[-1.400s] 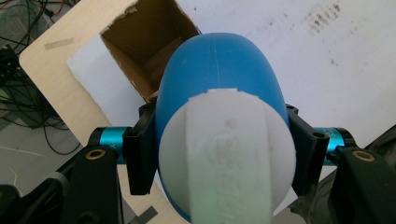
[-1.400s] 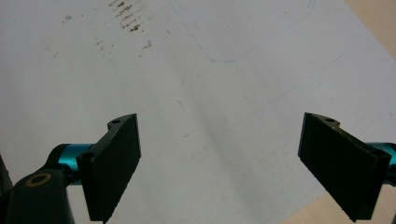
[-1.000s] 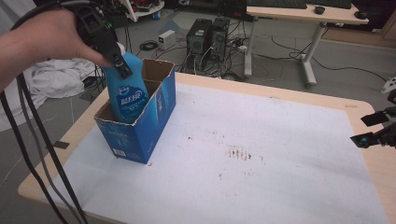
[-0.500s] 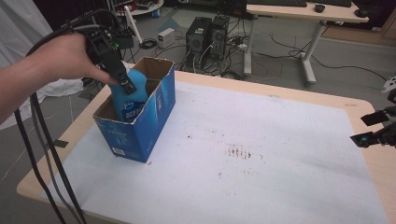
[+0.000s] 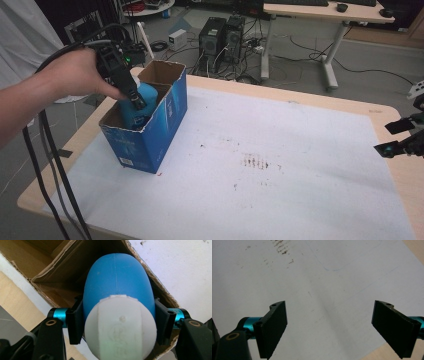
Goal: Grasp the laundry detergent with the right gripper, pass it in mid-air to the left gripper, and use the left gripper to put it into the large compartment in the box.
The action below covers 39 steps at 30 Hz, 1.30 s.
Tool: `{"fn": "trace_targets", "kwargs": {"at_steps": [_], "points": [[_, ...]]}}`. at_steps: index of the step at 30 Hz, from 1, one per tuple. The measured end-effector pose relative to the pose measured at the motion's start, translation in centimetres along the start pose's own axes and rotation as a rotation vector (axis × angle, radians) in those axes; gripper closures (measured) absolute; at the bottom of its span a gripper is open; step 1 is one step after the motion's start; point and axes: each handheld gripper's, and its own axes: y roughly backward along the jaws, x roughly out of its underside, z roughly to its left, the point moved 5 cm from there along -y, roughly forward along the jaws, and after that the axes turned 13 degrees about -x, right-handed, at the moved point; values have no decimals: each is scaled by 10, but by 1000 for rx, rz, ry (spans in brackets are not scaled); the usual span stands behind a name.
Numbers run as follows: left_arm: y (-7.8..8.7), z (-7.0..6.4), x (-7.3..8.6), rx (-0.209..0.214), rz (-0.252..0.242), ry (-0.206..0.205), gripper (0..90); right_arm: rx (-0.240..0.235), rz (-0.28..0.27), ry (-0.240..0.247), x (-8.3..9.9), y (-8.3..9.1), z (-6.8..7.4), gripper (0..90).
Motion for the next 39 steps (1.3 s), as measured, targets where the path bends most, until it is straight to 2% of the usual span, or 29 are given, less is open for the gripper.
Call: {"fn": "trace_targets", "kwargs": {"at_steps": [13,25,26,35,37,39], "points": [[-14,-5,1,-3,1,-25,381,-5,3,-2,2,-1,1,127],[-24,-6,5,-9,20,-50,381,-10,6,3,3,-3,1,127],[-24,-6,6,-11,28,-66,380,-9,7,4,2,-3,1,127],[-27,-6,9,-14,24,-56,380,-12,9,5,2,-4,2,127],[-27,-5,9,-15,29,-66,379,-12,8,4,1,-4,3,127],[-28,-6,9,-13,22,-56,379,-14,13,8,1,-5,3,127]]}}
